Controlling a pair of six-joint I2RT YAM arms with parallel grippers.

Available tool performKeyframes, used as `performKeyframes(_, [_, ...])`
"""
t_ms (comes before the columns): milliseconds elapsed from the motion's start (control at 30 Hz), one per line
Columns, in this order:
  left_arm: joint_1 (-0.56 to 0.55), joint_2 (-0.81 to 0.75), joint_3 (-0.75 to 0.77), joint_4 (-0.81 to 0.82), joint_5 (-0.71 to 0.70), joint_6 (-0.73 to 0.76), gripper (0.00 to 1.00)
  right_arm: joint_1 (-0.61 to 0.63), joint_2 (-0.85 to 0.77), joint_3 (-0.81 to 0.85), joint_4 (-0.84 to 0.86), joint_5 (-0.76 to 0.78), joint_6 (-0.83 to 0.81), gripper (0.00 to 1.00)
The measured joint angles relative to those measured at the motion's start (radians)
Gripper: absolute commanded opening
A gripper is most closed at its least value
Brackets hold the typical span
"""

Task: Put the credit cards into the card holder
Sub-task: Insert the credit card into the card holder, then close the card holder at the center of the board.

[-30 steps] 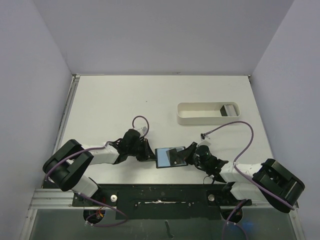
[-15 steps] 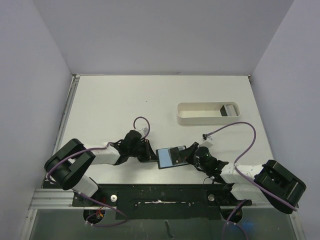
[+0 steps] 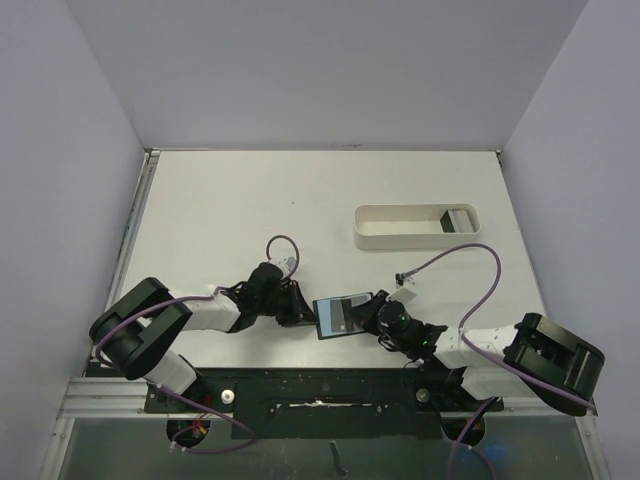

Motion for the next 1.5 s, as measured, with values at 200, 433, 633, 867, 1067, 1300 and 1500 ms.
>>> performKeyframes(200, [0.0,0.002,-0.005,0.013,0.003,-0.004,0.0,0.012,0.093,0.074,0.004,-0.027,-0.023,0.17])
performKeyframes(433, [-0.001,0.008,-0.005,0.02,0.007,-0.01,0.0,0.016,0.142,0.117,0.0,-0.059,-0.085,0.25])
performKeyframes(633, [-0.002,0.006,0.01,-0.009,0.006,0.001,0.09,0.016,0.092,0.164,-0.122,-0.084,-0.115,0.42])
performKeyframes(867, [-0.002,-0.061,0.018,-0.125,-0.02,0.028,0.18,0.021,-0.086,0.239,-0.378,-0.089,-0.172,0.63])
performKeyframes(1067, [0.001,-0.082,0.043,-0.163,-0.026,0.04,0.19,0.0,-0.211,0.24,-0.513,-0.072,-0.19,0.76])
performKeyframes(1300, [0.001,-0.08,0.045,-0.179,-0.028,0.051,0.2,-0.085,-0.245,0.19,-0.557,-0.09,-0.19,0.86])
performKeyframes(1500, [0.001,-0.061,0.045,-0.178,-0.027,0.053,0.2,-0.118,-0.244,0.145,-0.563,-0.104,-0.193,0.89])
